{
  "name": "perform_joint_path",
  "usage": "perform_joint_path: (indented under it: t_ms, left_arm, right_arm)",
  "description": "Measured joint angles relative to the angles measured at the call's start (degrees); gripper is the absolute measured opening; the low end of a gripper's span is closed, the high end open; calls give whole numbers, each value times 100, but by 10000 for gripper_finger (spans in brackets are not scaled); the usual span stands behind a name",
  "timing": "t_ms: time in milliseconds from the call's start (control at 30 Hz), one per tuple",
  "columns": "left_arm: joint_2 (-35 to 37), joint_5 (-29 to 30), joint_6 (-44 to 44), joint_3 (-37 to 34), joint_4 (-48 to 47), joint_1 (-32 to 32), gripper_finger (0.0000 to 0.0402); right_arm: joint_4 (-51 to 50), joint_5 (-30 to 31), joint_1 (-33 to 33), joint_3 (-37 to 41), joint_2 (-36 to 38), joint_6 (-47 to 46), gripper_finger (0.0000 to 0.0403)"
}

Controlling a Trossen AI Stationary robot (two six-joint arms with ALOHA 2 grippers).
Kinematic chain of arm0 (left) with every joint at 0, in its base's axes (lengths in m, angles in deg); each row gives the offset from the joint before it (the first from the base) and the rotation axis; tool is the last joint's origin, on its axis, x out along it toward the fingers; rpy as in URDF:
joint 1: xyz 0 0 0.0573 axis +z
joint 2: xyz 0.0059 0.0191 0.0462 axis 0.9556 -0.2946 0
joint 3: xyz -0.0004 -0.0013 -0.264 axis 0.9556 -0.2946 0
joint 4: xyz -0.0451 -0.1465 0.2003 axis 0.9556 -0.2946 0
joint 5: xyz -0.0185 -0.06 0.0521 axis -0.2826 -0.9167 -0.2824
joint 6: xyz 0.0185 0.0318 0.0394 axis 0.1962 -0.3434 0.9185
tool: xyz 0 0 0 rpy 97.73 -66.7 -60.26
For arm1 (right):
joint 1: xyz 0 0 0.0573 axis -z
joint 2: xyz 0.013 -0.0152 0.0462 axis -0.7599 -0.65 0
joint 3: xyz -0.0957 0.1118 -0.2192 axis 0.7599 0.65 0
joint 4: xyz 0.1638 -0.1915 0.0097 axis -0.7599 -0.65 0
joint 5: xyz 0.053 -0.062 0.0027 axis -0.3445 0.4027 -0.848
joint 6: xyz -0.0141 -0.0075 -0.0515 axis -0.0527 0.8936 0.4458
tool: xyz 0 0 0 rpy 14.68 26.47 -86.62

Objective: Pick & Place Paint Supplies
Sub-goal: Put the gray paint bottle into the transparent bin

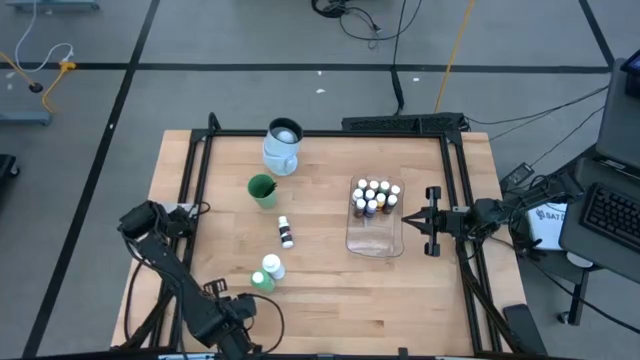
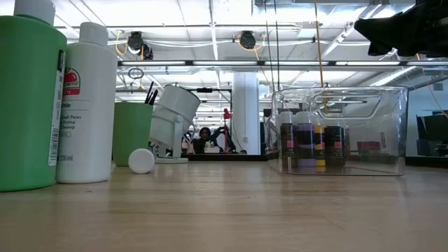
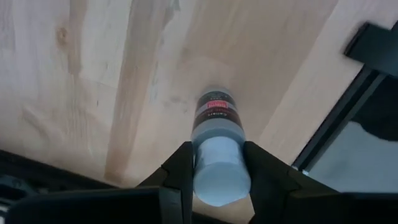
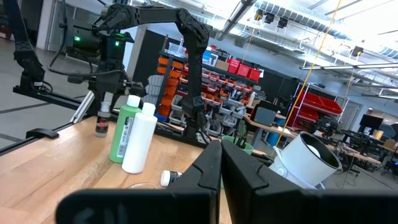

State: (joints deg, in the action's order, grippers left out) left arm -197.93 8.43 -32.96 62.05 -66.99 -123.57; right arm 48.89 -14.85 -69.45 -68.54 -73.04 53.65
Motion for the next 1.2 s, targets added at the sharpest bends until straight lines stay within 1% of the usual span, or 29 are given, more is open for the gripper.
perform_joint_path:
  t_ms: [100,167,267,400,467,533,600,733,867,1000,1100,1200]
  left_arm:
    - [59,-41,216,280,-46,120,104]
    - [109,-9,385,646,-148,267,103]
    - [91,303,759,1246,-423,478,103]
    - [104,341,1049,2051,-472,1070,103]
    - [76,483,1485,2390,-604,1440,103]
    - [51,641,2217,2653,-605,1818,103]
    - [36,850,2969,2858,-509,2200,103]
    - [36,994,4013,3276,-227,3057,103]
    - [36,1035,4975,3532,477,3803,103]
    - [3,976,5411,3557,1101,4436,103]
    - [-177,998,5609,3649,1187,4773,103]
    - [-548,947,5861,3990,1228,4945,103]
  right_arm:
    - [0,0,2,0,0,-4,4]
    - [0,-1,0,0,-1,-4,4]
    - [0,0,2,0,0,-7,4]
    - [-1,0,2,0,-1,-7,4]
    - [0,0,1,0,0,-7,4]
    - [-2,-1,0,0,-2,-7,4]
    - [-6,0,2,0,-2,-7,4]
    - [-57,0,1,0,-2,-7,4]
    - [-111,0,0,0,-2,-9,4]
    - [-154,-1,0,0,-2,-84,4]
    - [-180,-2,0,0,-2,-160,4]
    - [-169,-2,0,0,-2,-158,4]
